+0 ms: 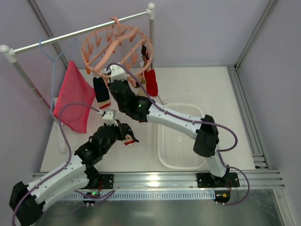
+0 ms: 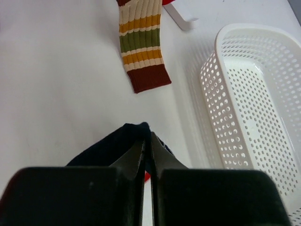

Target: Remove the socks clipped to the hanger

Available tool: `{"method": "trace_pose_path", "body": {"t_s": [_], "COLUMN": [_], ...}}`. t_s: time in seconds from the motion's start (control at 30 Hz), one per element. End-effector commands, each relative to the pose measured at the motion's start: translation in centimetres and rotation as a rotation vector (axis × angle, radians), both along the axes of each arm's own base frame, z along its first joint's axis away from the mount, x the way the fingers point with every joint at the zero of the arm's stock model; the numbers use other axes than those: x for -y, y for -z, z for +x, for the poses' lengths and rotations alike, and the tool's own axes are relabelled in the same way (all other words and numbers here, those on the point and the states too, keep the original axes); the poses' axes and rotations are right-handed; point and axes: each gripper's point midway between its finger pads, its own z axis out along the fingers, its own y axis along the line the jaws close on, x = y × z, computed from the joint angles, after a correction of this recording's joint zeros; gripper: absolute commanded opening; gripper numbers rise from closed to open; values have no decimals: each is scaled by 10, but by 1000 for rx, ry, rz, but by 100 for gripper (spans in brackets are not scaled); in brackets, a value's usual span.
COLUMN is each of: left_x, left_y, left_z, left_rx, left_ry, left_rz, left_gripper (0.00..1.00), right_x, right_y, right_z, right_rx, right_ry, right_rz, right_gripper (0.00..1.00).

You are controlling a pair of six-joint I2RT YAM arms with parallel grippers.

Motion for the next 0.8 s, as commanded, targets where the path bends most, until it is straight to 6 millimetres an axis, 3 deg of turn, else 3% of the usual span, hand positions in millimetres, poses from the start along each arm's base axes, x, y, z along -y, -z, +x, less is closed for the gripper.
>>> {"method": "trace_pose_path", "body": {"t_s": [0.0,0.07,0.1,0.13,0.2,0.23,0.3,0.37,0.4,0.43,0.5,0.63,0.7,0.73,0.77], "left_x": [10,11,11,10,9,7,6,4,4,4,6,15,26,30,35], "left_y": [-27,-29,-31,-31,-31,-31,-30,-29,-29,-29,-29,-31,-38,-41,-43], "left_z": [0,-1,-1,-1,-1,0,0,1,1,1,0,-4,-8,-9,-11], "left_rx": [74,85,91,94,99,100,99,99,100,100,104,118,138,152,162], "left_ry": [42,53,54,49,43,36,28,18,18,18,28,91,156,186,216], "left_rz": [-73,-79,-83,-84,-86,-84,-81,-77,-78,-78,-85,-93,-109,-107,-113], "left_gripper": [0,0,0,0,0,0,0,0,0,0,0,0,0,0,0], "right_x": [17,20,22,23,27,29,36,42,50,56,67,106,132,147,162], "right_y": [-44,-46,-47,-40,-48,-40,-46,-33,-40,-22,-17,18,34,57,46], "right_z": [-8,-10,-11,-13,-18,-19,-24,-28,-32,-35,-39,-50,-42,-43,-45], "right_rx": [51,50,48,39,45,34,36,22,26,7,7,-40,-68,-99,-87], "right_ry": [17,15,12,5,-13,-15,-21,-18,-16,-13,1,16,56,72,86], "right_rz": [77,86,92,80,111,99,117,104,126,98,126,125,135,115,169], "right_gripper": [19,47,55,74,85,90,92,93,93,93,94,94,94,94,94]}}
